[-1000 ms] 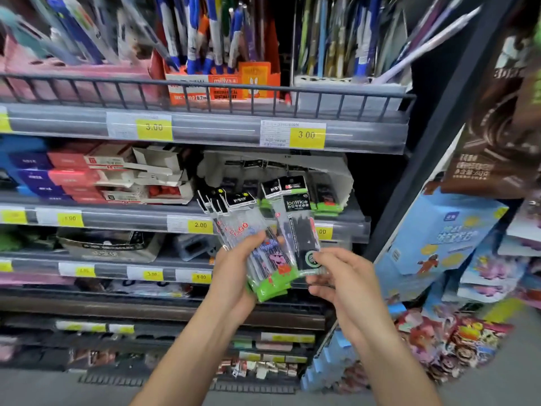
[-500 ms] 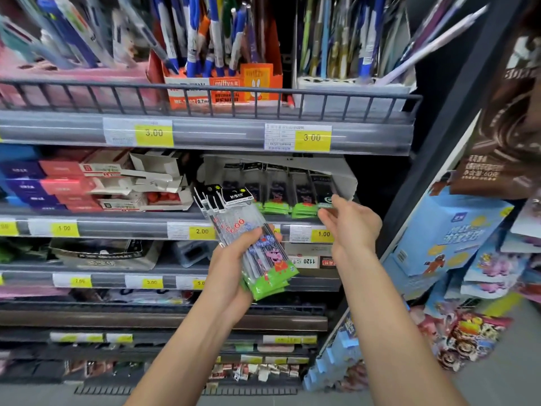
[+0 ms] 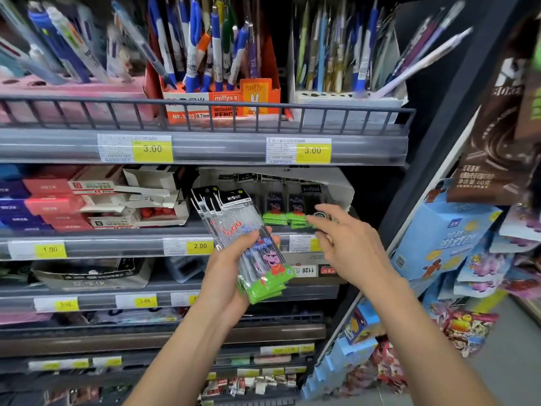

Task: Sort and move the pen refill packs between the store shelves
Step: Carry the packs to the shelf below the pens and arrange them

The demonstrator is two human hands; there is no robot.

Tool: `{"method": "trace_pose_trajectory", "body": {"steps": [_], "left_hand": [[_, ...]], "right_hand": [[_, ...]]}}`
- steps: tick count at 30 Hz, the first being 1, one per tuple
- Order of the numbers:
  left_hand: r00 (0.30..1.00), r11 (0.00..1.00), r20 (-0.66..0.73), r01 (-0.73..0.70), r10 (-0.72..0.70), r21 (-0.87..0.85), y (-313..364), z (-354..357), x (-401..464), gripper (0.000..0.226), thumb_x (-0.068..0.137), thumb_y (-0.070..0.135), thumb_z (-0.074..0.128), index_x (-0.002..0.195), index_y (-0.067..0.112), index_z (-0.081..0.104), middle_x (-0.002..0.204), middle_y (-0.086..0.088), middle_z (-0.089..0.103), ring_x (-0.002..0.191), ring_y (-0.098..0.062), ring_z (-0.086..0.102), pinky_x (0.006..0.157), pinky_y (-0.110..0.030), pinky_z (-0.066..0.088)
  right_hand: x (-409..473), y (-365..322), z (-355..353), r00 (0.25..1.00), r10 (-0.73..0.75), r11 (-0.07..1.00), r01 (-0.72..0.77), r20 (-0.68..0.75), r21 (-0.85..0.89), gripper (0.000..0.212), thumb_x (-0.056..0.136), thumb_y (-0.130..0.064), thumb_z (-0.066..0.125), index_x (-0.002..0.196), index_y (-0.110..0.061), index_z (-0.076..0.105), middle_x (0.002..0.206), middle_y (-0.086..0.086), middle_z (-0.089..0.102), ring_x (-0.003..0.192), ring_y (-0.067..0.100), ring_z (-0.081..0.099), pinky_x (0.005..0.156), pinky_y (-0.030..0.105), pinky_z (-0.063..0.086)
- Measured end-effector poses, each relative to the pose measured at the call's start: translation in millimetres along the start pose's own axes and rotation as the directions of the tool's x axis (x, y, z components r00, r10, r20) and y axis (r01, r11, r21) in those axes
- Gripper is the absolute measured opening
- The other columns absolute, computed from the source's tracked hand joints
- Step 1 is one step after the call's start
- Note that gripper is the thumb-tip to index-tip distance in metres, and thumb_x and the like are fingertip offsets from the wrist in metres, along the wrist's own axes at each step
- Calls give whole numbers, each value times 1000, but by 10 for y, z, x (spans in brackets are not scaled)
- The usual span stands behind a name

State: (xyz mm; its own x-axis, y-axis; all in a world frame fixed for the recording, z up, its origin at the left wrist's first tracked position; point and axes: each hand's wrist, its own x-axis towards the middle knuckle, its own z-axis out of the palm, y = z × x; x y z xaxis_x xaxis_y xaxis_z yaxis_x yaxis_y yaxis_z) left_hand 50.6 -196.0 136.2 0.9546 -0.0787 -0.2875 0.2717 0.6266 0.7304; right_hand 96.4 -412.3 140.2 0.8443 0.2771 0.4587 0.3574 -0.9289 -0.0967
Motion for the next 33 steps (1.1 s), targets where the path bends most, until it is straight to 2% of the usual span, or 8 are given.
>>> {"method": "trace_pose_trajectory", "body": {"steps": [3, 8, 13, 18, 23, 26, 30, 33], "left_hand": [[1000, 1000, 2, 10, -10, -11, 25, 3, 4, 44, 80, 21, 74, 120, 3, 74, 111, -22, 77, 81, -32, 78, 61, -44, 62], [1000, 1000, 10, 9, -9, -2, 19, -1, 7, 42, 81, 21, 74, 119, 3, 75, 115, -22, 77, 84, -33, 78, 64, -45, 63], [1000, 1000, 27, 11, -11, 8, 36, 2, 12, 28, 79, 21, 76, 102, 7, 82, 113, -22, 77, 84, -33, 79, 63, -45, 63], [999, 1000, 35, 18, -17, -3, 81, 1, 21, 28, 80, 21, 76, 104, 7, 83, 112, -22, 78, 85, -34, 79, 63, -48, 63], [999, 1000, 33, 24, -25, 6, 55, 8, 31, 29, 84, 24, 75, 107, 6, 81, 105, -20, 79, 82, -32, 79, 63, -47, 63], [999, 999, 22, 49, -49, 15, 40, 22, 30, 25, 84, 27, 76, 100, 9, 84, 105, -20, 79, 82, -33, 79, 64, -46, 63], [998, 998, 5, 62, -62, 27, 53, 25, 26, 48, 85, 30, 81, 126, 7, 74, 124, -26, 73, 108, -43, 73, 79, -54, 61], [999, 998, 8, 53, -53, 41, 65, 29, 33, 60, 77, 32, 89, 129, 8, 72, 127, -25, 72, 115, -43, 71, 95, -61, 57]], "right_hand": [[118, 108, -5, 990, -42, 988, 61, 132, -144, 33, 104, -34, 53, 134, -41, 64, 149, -15, 54, 103, 28, 72, 77, 44, 60], [192, 233, -47, 999, 18, 991, -24, -49, -133, 12, 95, -31, 70, 99, -28, 81, 112, -7, 76, 84, 32, 74, 63, 44, 60], [189, 193, 29, 998, -16, 991, 9, -53, -132, 26, 93, -30, 73, 118, -23, 76, 121, -4, 74, 83, 32, 75, 60, 43, 60], [224, 230, 14, 999, 44, 992, -46, -20, -116, 32, 100, -42, 60, 126, -28, 71, 132, -8, 68, 98, 31, 72, 74, 44, 59], [330, 32, 43, 990, -139, 988, 139, 12, -70, 40, 103, -41, 52, 141, -30, 59, 140, -9, 63, 101, 29, 73, 72, 45, 61], [400, -25, 98, 981, -167, 981, 176, 101, -83, 34, 104, -43, 49, 131, -35, 67, 131, -13, 69, 108, 25, 71, 81, 44, 60], [384, 45, 93, 988, -106, 979, 123, 112, -161, 31, 102, -47, 51, 120, -35, 73, 124, -16, 72, 109, 19, 71, 83, 38, 58], [257, -79, -20, 998, -6, 995, 12, -56, 99, 32, 100, -39, 59, 124, -26, 74, 129, -11, 70, 106, 19, 71, 88, 41, 58]]}}
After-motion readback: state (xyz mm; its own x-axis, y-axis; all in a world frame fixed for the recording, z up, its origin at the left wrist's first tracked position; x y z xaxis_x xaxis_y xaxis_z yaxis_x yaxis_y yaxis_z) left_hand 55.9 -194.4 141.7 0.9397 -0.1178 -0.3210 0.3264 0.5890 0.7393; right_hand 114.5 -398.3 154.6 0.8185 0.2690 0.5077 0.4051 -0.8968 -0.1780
